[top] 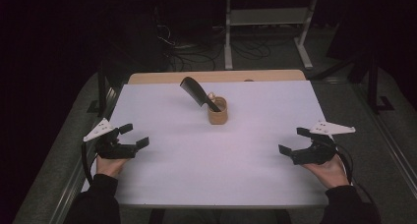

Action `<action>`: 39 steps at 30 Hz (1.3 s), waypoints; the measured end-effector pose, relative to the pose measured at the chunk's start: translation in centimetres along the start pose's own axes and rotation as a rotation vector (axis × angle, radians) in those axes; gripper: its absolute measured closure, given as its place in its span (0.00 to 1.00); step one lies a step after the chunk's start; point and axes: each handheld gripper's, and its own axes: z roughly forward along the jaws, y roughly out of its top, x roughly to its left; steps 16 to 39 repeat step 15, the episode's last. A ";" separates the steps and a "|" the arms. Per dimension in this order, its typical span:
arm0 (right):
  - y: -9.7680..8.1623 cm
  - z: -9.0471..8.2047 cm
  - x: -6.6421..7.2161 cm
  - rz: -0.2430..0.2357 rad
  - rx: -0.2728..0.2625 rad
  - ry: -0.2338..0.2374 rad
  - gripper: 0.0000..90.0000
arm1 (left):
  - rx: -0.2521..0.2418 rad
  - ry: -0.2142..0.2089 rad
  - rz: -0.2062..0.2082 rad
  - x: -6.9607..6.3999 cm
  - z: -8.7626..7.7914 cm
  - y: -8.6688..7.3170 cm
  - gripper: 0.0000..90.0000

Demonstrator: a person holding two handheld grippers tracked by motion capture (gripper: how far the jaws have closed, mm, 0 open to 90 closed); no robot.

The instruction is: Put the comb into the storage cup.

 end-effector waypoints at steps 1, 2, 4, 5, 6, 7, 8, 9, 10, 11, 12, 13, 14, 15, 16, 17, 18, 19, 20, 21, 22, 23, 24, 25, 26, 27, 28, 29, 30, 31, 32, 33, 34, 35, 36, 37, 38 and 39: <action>0.0 0.0 0.0 0.000 0.000 0.000 0.00 | -0.006 0.008 0.005 -0.1 -0.4 -0.2 0.00; 0.0 0.0 0.0 0.000 -0.003 0.001 0.00 | -0.010 0.010 0.007 -0.1 -0.6 -0.4 0.00; 0.0 -0.1 0.0 0.001 -0.006 0.000 0.00 | -0.010 0.020 0.004 -0.2 -1.2 -0.7 0.00; 0.0 -0.2 0.0 0.003 -0.008 0.000 0.00 | -0.006 0.024 0.006 -0.2 -1.4 -0.9 0.00; 0.0 -0.2 0.0 0.003 -0.010 0.001 0.00 | -0.002 0.031 0.007 -0.1 -1.6 -1.0 0.00; -0.1 -0.2 0.0 0.004 -0.010 0.001 0.00 | -0.002 0.037 0.003 -0.1 -1.9 -1.2 0.00; -0.1 -0.2 0.0 0.005 -0.009 0.000 0.00 | 0.000 0.042 0.005 0.0 -2.1 -1.3 0.00; -0.1 -0.2 0.0 0.004 -0.009 0.001 0.00 | -0.001 0.045 0.001 0.0 -2.2 -1.4 0.00; -0.1 -0.2 0.0 0.004 -0.010 0.000 0.00 | -0.003 0.047 -0.003 0.0 -2.4 -1.5 0.00; -0.1 -0.3 -0.1 0.004 -0.011 -0.002 0.00 | -0.003 0.050 -0.001 0.1 -2.5 -1.6 0.00; -0.2 -0.3 -0.1 0.006 -0.010 -0.001 0.00 | -0.003 0.052 0.002 0.1 -2.5 -1.6 0.00; -0.2 -0.3 -0.1 0.006 -0.010 -0.002 0.00 | -0.006 0.055 0.006 0.1 -2.6 -1.6 0.00; -0.2 -0.3 -0.1 0.005 -0.011 -0.003 0.00 | -0.011 0.054 0.004 0.0 -2.6 -1.6 0.00; -0.3 -0.3 -0.2 0.005 -0.011 -0.005 0.00 | -0.013 0.052 0.005 0.0 -2.6 -1.6 0.00; -0.3 -0.3 -0.2 0.005 -0.011 -0.005 0.00 | -0.013 0.052 0.005 0.0 -2.6 -1.6 0.00; -0.3 -0.3 -0.2 0.005 -0.011 -0.005 0.00 | -0.013 0.052 0.005 0.0 -2.6 -1.6 0.00; -0.3 -0.3 -0.2 0.005 -0.011 -0.005 0.00 | -0.013 0.052 0.005 0.0 -2.6 -1.6 0.00; -0.3 -0.3 -0.2 0.005 -0.011 -0.005 0.00 | -0.013 0.052 0.005 0.0 -2.6 -1.6 0.00; -0.3 -0.3 -0.2 0.005 -0.011 -0.005 0.00 | -0.013 0.052 0.005 0.0 -2.6 -1.6 0.00; -0.3 -0.3 -0.2 0.005 -0.011 -0.005 0.00 | -0.013 0.052 0.005 0.0 -2.6 -1.6 0.00; -0.3 -0.3 -0.2 0.005 -0.011 -0.005 0.00 | -0.013 0.052 0.005 0.0 -2.6 -1.6 0.00; -0.3 -0.3 -0.2 0.005 -0.011 -0.005 0.00 | -0.013 0.052 0.005 0.0 -2.6 -1.6 0.00; -0.3 -0.3 -0.2 0.005 -0.011 -0.005 0.00 | -0.013 0.052 0.005 0.0 -2.6 -1.6 0.00; -0.3 -0.3 -0.2 0.005 -0.011 -0.005 0.00 | -0.013 0.052 0.005 0.0 -2.6 -1.6 0.00; -0.3 -0.3 -0.2 0.005 -0.011 -0.005 0.00 | -0.013 0.052 0.005 0.0 -2.6 -1.6 0.00; -0.3 -0.3 -0.2 0.005 -0.011 -0.005 0.00 | -0.013 0.052 0.005 0.0 -2.6 -1.6 0.00; -0.3 -0.3 -0.2 0.005 -0.011 -0.005 0.00 | -0.013 0.052 0.005 0.0 -2.6 -1.6 0.00; -0.3 -0.3 -0.2 0.005 -0.011 -0.005 0.00 | -0.013 0.052 0.005 0.0 -2.6 -1.6 0.00; -0.3 -0.3 -0.2 0.005 -0.011 -0.005 0.00 | -0.013 0.052 0.005 0.0 -2.6 -1.6 0.00; -0.3 -0.3 -0.2 0.005 -0.011 -0.005 0.00 | -0.013 0.052 0.005 0.0 -2.6 -1.6 0.00; -0.3 -0.3 -0.2 0.005 -0.011 -0.005 0.00 | -0.013 0.052 0.005 0.0 -2.6 -1.6 0.00; -0.3 -0.3 -0.2 0.005 -0.011 -0.005 0.00 | -0.013 0.052 0.005 0.0 -2.6 -1.6 0.00; -0.3 -0.3 -0.2 0.005 -0.011 -0.005 0.00 | -0.013 0.052 0.005 0.0 -2.6 -1.6 0.00; -0.3 -0.3 -0.2 0.005 -0.011 -0.005 0.00 | -0.013 0.052 0.005 0.0 -2.6 -1.6 0.00; -0.3 -0.3 -0.2 0.005 -0.011 -0.005 0.00 | -0.013 0.052 0.005 0.0 -2.6 -1.6 0.00; -0.3 -0.3 -0.2 0.005 -0.011 -0.005 0.00 | -0.013 0.052 0.005 0.0 -2.6 -1.6 0.00; -0.3 -0.3 -0.2 0.005 -0.011 -0.005 0.00 | -0.013 0.052 0.005 0.0 -2.6 -1.6 0.00; -0.3 -0.3 -0.2 0.005 -0.011 -0.005 0.00 | -0.013 0.052 0.005 0.0 -2.6 -1.6 0.00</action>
